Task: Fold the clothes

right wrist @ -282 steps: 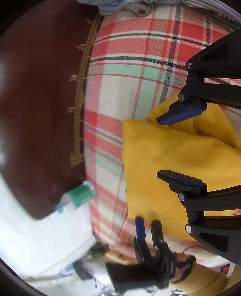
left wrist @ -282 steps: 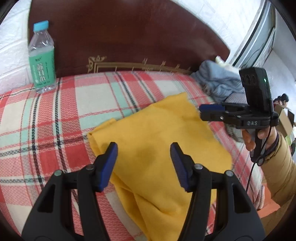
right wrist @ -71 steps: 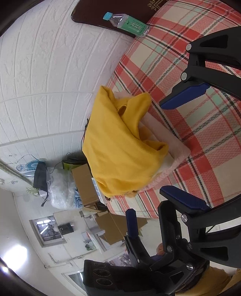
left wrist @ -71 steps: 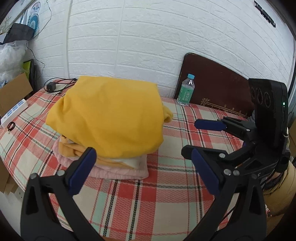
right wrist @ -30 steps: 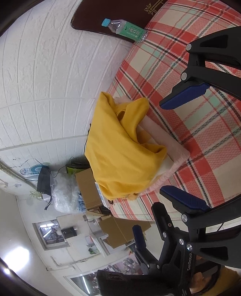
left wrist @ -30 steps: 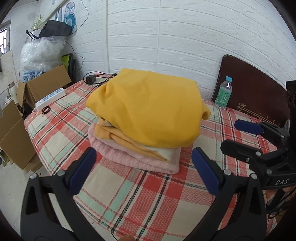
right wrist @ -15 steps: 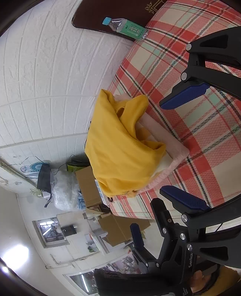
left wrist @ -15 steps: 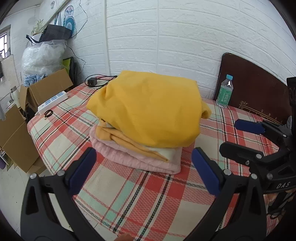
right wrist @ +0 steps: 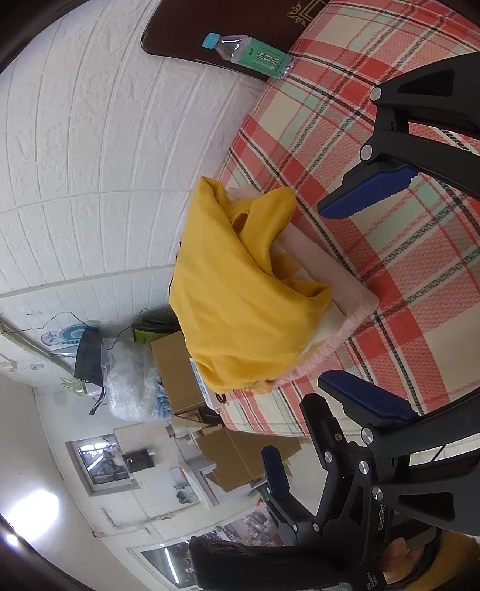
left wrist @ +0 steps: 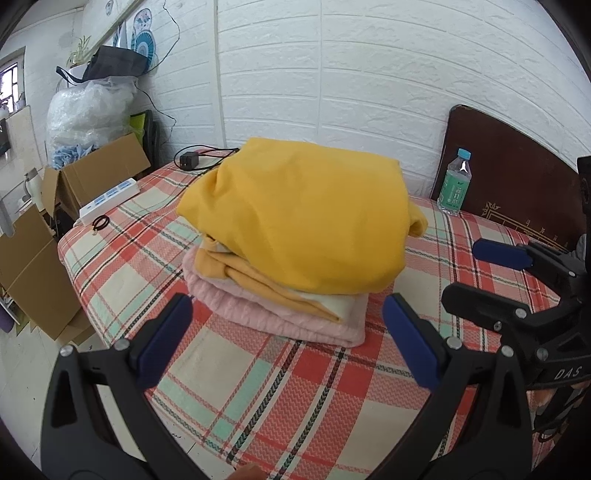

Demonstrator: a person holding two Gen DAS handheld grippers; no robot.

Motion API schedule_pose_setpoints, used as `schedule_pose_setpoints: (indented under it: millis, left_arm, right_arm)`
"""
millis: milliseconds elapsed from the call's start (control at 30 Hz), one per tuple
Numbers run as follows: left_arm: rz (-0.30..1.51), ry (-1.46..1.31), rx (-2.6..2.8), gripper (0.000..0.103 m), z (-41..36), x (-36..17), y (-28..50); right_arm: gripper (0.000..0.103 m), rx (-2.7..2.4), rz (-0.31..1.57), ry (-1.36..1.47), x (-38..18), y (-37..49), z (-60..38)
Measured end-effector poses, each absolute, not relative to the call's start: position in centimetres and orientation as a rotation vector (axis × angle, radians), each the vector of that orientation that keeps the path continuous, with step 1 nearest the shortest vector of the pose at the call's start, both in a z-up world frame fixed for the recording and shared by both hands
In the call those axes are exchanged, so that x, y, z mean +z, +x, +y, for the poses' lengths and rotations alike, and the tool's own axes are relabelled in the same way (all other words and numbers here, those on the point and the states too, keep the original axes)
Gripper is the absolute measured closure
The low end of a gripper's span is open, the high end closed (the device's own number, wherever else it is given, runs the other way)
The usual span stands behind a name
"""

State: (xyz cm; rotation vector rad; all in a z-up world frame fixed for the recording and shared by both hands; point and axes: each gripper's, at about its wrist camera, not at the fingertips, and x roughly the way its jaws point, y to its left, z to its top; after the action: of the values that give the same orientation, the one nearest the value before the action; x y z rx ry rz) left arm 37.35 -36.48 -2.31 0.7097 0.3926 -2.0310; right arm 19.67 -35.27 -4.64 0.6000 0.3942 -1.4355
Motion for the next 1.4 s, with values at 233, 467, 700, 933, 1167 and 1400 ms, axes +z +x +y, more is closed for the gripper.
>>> schedule_pose_setpoints:
  millis: [233, 467, 700, 933, 1167, 1400]
  left_arm:
    - [0.391, 0.714, -2.025, 0.0, -36.43, -2.42, 37.27]
    - [0.384, 0.721, -2.02, 0.0, -36.38, -2.6, 37.24]
    - [0.386, 0.723, -2.027, 0.0, -36.4, -2.59, 37.15]
    - [0.372, 0.732, -2.031, 0.0, -36.19, -2.65, 36.92]
    - [0.371, 0.745, -2.031, 0.0, -36.26, -2.75, 36.88]
    - [0.373, 0.746, -2.021, 0.0, -36.39, -2.78, 37.15]
  right_arm:
    - [0.017, -1.431, 0.392, 0.602, -4.63, 19.76, -35.56]
    - [0.017, -1.428, 0.389, 0.606, -4.66, 19.85, -35.6]
    - [0.017, -1.428, 0.389, 0.609, -4.66, 19.64, -35.78]
    - [0.017, -1.428, 0.392, 0.612, -4.69, 19.58, -35.86]
    - [0.017, -1.428, 0.393, 0.614, -4.75, 19.5, -35.95]
    - [0.017, -1.427, 0.394, 0.617, -4.9, 19.48, -36.0]
